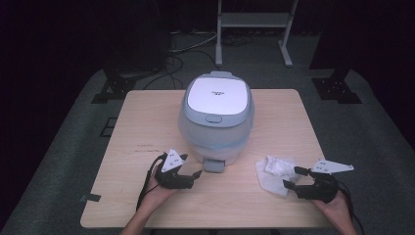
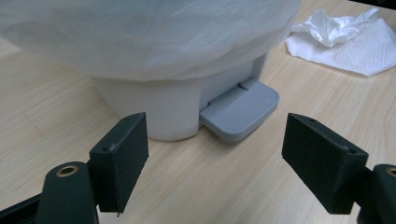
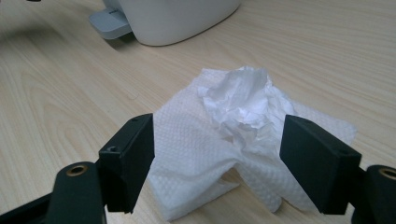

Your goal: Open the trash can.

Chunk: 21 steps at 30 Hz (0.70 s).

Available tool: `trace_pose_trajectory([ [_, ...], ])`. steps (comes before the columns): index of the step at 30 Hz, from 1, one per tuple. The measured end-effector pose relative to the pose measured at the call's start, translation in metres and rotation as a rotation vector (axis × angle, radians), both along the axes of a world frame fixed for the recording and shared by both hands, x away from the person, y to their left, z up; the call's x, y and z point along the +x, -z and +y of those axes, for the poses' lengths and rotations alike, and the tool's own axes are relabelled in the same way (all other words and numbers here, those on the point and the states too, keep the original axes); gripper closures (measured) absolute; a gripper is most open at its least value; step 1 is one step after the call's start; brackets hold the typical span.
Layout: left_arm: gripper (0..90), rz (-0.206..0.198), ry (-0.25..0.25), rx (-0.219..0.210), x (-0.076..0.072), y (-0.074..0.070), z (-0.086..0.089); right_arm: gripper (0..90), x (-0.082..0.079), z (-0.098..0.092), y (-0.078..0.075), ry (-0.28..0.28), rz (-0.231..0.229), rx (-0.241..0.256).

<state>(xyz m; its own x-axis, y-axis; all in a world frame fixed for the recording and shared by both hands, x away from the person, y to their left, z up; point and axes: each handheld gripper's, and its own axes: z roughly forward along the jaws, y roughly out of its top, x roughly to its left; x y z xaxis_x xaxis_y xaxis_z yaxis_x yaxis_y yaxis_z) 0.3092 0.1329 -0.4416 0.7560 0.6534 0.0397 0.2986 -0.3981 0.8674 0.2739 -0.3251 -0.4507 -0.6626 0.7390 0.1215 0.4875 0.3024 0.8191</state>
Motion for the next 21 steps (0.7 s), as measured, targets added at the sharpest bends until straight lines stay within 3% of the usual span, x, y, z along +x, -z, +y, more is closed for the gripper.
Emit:
trace_pose_trajectory([
  [12,24.0,0.02,0.022,0.01,0.003,0.003,-0.016,24.6,-0.001,0.0,-0.001,-0.002,-0.006,-0.005],
  [21,41.0,0.021,0.064,0.031,0.007,0.007,-0.031,24.6,-0.002,0.0,-0.002,-0.005,-0.009,-0.008],
])
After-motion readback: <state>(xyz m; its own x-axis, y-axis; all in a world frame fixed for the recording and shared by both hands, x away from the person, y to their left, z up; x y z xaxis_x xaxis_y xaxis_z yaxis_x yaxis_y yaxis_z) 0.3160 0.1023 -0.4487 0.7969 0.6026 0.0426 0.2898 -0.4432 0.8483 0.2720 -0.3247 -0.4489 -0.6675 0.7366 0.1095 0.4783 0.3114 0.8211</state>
